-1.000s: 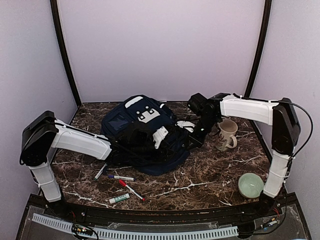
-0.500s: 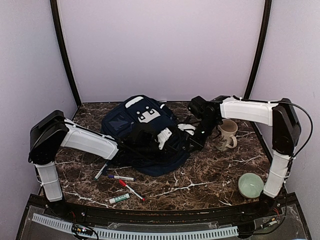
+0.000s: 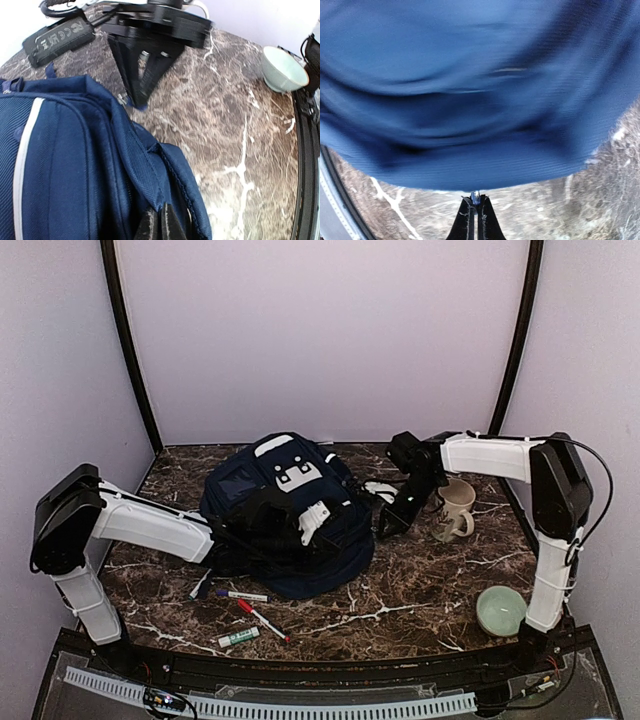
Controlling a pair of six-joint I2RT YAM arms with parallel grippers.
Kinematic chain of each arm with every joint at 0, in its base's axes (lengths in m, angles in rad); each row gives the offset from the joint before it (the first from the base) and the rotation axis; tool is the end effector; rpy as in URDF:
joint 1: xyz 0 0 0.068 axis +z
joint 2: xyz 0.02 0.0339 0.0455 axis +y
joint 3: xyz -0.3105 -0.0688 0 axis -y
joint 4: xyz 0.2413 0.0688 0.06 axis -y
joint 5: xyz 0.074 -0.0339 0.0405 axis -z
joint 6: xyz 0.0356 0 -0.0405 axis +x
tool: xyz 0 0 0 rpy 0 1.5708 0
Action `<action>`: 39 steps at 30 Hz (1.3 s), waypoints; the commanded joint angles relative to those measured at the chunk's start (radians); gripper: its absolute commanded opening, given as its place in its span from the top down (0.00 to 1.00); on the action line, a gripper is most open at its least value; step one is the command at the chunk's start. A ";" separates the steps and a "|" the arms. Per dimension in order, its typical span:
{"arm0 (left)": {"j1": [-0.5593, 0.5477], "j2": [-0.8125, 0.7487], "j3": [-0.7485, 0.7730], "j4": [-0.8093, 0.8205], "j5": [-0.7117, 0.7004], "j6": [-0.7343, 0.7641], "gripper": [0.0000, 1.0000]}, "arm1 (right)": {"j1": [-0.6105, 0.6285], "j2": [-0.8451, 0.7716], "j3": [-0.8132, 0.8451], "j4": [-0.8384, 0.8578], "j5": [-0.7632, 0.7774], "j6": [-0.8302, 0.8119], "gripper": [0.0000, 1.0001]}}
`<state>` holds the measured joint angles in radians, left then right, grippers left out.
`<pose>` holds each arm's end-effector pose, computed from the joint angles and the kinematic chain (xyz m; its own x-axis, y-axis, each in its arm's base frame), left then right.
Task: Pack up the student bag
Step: Zip the student bag into the largest pocket of the bag.
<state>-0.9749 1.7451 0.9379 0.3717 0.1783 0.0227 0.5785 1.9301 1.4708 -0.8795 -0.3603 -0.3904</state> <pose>0.2097 -0.3205 0.2405 -0.2162 0.3586 -0.9081 0.9099 0.4112 -0.0542 0.3253 0.2274 0.2465 -0.5330 -0.7734 -0.3432 -0.8460 0.4811 0.2298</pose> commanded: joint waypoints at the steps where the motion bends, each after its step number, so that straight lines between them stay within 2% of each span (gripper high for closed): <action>1: -0.011 -0.115 -0.057 -0.096 0.026 0.032 1.00 | -0.059 0.059 0.031 0.002 0.111 0.009 1.00; 13: -0.015 -0.247 -0.183 -0.182 -0.043 0.064 1.00 | -0.113 0.151 0.096 0.048 0.153 0.017 1.00; 28: -0.015 -0.305 -0.194 -0.237 -0.072 0.082 1.00 | -0.121 0.360 0.334 0.091 0.191 0.092 1.00; 39: -0.015 -0.308 -0.200 -0.235 -0.084 0.086 1.00 | -0.146 0.415 0.405 0.133 0.233 0.149 1.00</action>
<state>-0.9867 1.4887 0.7582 0.1909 0.1101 0.0975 0.4992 2.2902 1.8473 -0.8295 -0.2939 -0.2932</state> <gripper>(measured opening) 0.025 0.007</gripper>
